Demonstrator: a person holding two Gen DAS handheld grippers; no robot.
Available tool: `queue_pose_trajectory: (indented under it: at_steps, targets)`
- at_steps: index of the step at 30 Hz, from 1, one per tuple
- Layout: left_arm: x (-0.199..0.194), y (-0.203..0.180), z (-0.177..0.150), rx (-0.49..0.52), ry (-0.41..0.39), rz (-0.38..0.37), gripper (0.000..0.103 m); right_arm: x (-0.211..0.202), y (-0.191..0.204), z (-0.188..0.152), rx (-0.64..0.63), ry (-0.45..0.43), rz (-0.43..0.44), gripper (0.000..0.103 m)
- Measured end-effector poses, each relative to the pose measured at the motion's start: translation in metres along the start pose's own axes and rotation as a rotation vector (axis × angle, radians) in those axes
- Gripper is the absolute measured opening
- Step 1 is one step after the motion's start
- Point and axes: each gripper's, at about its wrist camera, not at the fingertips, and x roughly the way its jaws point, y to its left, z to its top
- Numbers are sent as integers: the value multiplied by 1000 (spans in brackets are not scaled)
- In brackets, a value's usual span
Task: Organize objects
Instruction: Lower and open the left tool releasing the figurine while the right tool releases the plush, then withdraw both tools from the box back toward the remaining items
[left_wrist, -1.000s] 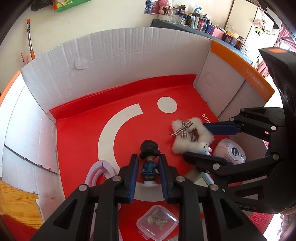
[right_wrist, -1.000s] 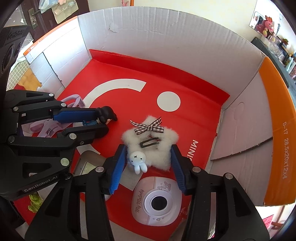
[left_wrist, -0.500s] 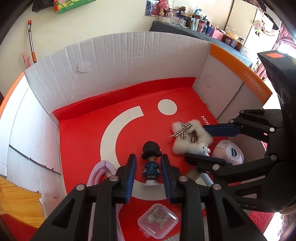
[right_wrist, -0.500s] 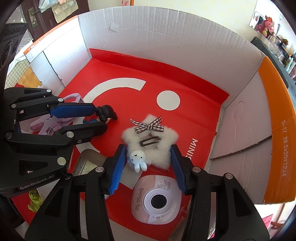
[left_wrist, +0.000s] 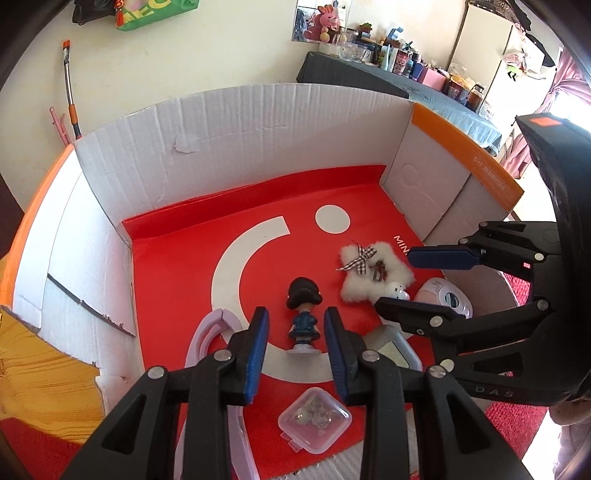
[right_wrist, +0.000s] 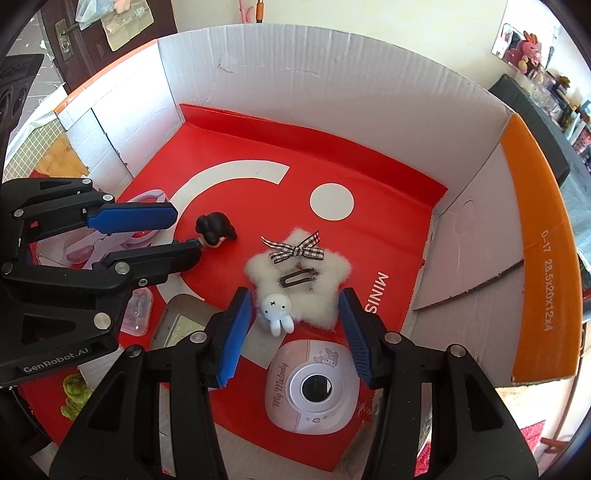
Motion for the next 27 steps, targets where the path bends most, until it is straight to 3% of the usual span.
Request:
queue_pose_trajectory:
  at_steps: [6, 10, 16, 23, 27]
  targets:
    - [-15, 1, -5, -15, -35, 7, 33, -21, 4, -7, 1, -45, -10, 52]
    - [-31, 0, -12, -20, -80, 21, 43, -43, 12, -15, -14, -97, -40, 62]
    - [-59, -2, -25, -33, -143, 28, 52, -75, 5, -27, -10, -174, -44, 67]
    - [-89, -11, -43, -22, -223, 73, 66, -104, 23, -47, 6, -260, -41, 74]
    - [-102, -15, -55, -29, -253, 76, 69, -113, 31, -57, 18, -302, -36, 78]
